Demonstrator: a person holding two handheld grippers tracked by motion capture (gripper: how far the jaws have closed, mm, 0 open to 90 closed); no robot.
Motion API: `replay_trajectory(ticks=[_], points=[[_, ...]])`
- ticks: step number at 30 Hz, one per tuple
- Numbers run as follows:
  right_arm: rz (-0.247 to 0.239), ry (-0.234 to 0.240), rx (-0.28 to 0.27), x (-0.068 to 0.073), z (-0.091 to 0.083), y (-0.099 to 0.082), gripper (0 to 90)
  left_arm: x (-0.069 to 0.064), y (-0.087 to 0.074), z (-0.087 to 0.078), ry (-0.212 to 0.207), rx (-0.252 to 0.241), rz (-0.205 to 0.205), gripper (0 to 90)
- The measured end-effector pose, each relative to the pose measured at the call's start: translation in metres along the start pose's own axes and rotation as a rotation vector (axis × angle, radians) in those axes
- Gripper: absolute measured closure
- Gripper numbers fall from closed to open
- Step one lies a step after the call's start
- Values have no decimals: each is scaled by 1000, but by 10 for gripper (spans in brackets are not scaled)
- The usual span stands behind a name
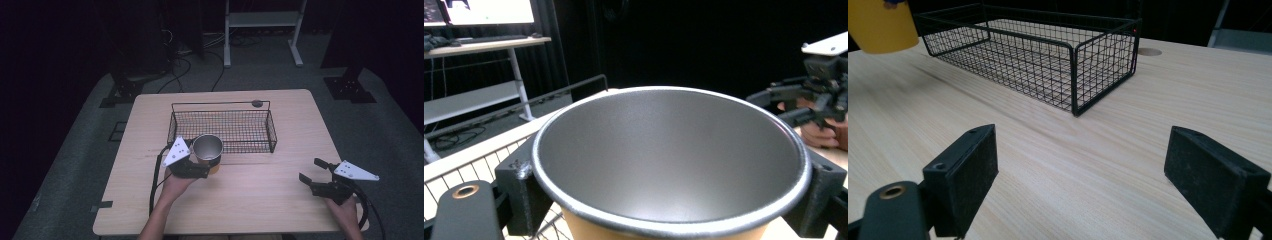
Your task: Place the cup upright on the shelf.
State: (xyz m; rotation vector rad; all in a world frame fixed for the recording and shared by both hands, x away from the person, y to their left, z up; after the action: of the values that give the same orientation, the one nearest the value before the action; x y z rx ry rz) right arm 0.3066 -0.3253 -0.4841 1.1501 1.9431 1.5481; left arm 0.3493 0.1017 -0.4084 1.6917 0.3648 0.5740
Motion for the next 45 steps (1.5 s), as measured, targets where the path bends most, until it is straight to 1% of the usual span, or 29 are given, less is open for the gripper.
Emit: replay_trajectory(ticks=[6,8,11,17,20,22,25,28,32,37,38,40,42,45], points=[[1,2,-2,0,0,0,128,12,9,8,10,-16,-20,121],[-1,3,-2,0,0,0,128,15,11,10,18,-17,-17,121],[0,4,-2,0,0,0,128,22,13,14,26,-26,-32,121],[-2,6,-5,0,0,0,129,35,21,24,40,-26,-27,121],[2,6,-5,0,0,0,128,44,24,30,31,-29,-34,121],[2,8,-6,0,-1,0,128,50,25,34,34,-24,-28,121],[1,8,-6,0,-1,0,128,58,27,38,30,-27,-37,121],[3,9,-7,0,-1,0,128,65,28,43,34,-24,-32,121],[2,9,-6,0,-1,0,129,73,31,50,28,-23,-31,121],[2,10,-6,0,-1,0,128,80,31,60,12,1,-26,121],[2,10,-6,0,-1,0,128,81,30,61,11,-3,-26,121],[0,11,-6,0,-1,0,128,85,30,66,0,8,-34,121],[0,11,-7,0,-1,0,129,88,29,69,-3,10,-31,121],[1,12,-7,0,-1,0,128,93,30,73,-9,3,-38,120]])
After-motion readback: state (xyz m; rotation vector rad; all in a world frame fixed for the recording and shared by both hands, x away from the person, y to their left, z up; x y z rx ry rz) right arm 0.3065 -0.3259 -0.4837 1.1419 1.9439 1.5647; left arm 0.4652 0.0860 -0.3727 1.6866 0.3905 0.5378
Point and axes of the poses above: each handheld gripper's, and its own axes: z roughly forward along the jaws, y roughly out of its top, x roughly to its left, the point moved 3 cm from there along z, roughly forward along the jaws, and after that the axes turned 7 degrees about z, right-handed, at the moved point
